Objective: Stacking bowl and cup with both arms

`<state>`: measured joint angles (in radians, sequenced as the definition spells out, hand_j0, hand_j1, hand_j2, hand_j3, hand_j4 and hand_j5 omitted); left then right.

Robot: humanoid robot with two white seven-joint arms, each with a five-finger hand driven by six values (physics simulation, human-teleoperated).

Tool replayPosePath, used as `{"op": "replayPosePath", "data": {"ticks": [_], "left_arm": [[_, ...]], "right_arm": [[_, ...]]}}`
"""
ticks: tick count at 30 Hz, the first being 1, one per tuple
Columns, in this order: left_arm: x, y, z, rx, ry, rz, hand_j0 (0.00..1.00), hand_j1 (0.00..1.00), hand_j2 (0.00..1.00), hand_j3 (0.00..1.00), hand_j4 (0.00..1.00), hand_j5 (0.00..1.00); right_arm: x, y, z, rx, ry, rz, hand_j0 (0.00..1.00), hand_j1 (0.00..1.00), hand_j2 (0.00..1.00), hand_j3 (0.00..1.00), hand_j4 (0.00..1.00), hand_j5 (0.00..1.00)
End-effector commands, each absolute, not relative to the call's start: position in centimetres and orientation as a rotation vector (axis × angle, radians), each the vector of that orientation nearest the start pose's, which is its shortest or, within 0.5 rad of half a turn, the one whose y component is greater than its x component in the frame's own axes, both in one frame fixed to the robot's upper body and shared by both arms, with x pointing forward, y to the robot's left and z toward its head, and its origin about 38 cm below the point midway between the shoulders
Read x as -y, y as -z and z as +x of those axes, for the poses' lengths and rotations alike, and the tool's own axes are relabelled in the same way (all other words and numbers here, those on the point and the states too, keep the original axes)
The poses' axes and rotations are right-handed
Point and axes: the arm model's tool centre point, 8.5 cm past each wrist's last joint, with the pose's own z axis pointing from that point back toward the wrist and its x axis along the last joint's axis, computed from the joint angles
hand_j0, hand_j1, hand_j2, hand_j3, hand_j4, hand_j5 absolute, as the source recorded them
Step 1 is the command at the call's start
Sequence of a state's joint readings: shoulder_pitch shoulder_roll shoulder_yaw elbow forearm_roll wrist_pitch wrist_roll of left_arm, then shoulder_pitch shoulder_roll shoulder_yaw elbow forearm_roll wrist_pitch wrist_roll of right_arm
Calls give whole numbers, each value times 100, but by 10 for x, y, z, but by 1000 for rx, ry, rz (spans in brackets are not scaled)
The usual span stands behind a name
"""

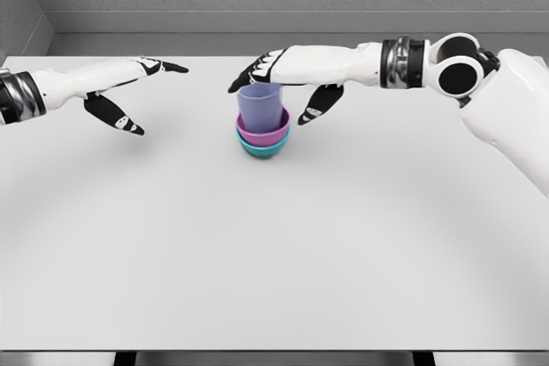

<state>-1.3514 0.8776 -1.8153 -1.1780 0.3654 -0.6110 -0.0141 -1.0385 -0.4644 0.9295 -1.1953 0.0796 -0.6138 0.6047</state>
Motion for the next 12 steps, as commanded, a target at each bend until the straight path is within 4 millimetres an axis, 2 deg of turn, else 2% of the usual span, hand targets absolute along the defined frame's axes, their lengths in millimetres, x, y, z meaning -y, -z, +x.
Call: {"op": "replayPosePath", "data": {"ticks": [1,3,4,8,10,12], "left_arm": [[-317,-224,482,1523,1651,167,100,100,100,100,100,100],[-318,-224,482,1522,1650,168,100,100,100,100,100,100],[-318,-223,482,1520,1651,167,100,100,100,100,100,100],[-319,-223,482,1519,1655,172,100,100,100,100,100,100],[-319,-223,482,1518,1657,172,100,100,100,100,100,100],[-319,-223,482,1517,1656,174,100,100,100,100,100,100]], "right_arm": [[154,-269,493,-2268,2804,14,100,100,100,100,100,100],[186,-281,497,-2307,2811,117,100,100,100,100,100,100],[210,-281,498,-2346,2827,170,100,100,100,100,100,100],[290,-286,477,-2442,2867,297,100,100,100,100,100,100],[315,-289,468,-2460,2899,326,100,100,100,100,100,100],[324,-292,463,-2449,2912,348,100,100,100,100,100,100]]}}
